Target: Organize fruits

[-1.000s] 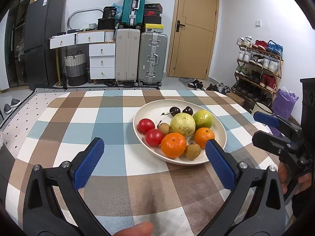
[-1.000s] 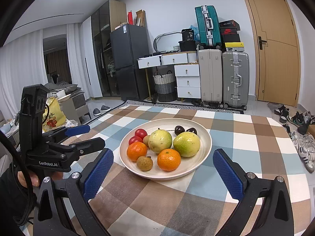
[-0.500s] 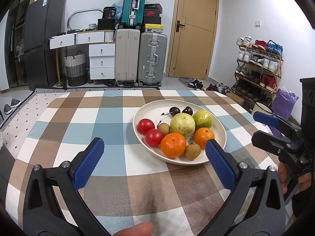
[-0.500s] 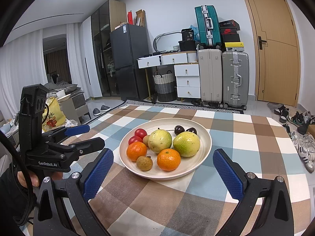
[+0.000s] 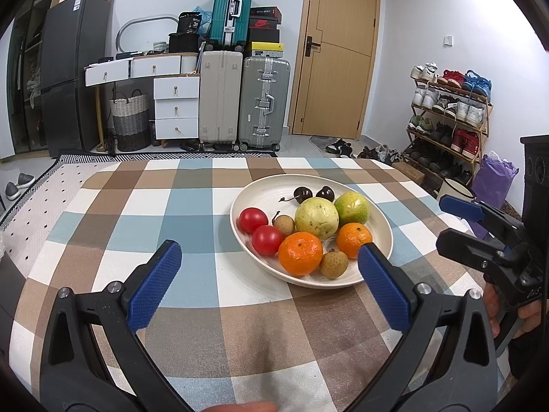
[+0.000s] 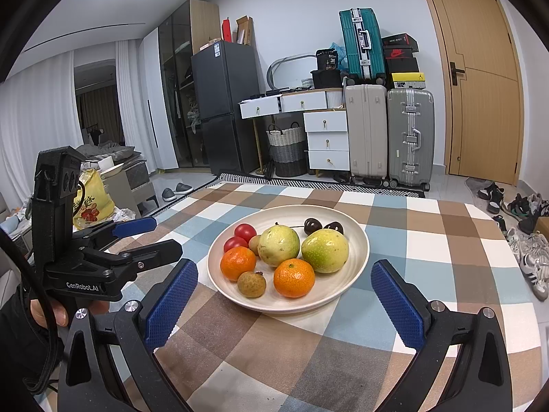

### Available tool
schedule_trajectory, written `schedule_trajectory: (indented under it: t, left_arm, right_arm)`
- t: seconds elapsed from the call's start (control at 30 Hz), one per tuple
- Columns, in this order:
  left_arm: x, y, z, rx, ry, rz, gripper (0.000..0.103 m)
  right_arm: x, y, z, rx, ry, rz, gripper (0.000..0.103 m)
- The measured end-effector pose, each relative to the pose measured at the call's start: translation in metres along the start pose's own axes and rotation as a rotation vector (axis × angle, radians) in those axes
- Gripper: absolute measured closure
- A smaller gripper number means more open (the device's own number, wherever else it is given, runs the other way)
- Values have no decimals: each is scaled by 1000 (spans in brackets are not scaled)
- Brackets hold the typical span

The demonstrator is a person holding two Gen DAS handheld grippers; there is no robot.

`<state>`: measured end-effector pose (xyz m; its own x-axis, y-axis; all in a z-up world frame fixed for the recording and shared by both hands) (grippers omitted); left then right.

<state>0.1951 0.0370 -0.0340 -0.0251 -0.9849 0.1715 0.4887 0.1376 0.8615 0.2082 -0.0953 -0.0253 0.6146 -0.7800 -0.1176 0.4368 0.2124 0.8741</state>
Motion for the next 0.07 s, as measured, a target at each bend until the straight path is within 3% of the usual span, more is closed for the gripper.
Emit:
schedule_trajectory:
  t: [0.07]
  left_arm:
    - [1,0,-2,1,1,-3,1]
  right_arm:
    - [0,-1,-1,0,0,3,0]
Point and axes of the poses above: each gripper's, at about its wrist camera, not at the fingertips, and z roughly against the way its jaws point, x to its right, y to its top, the point moved 8 cm from there along -z, roughly the way its jaws point, and after that the axes turned 6 degrees about -y, right-handed, at the moved point
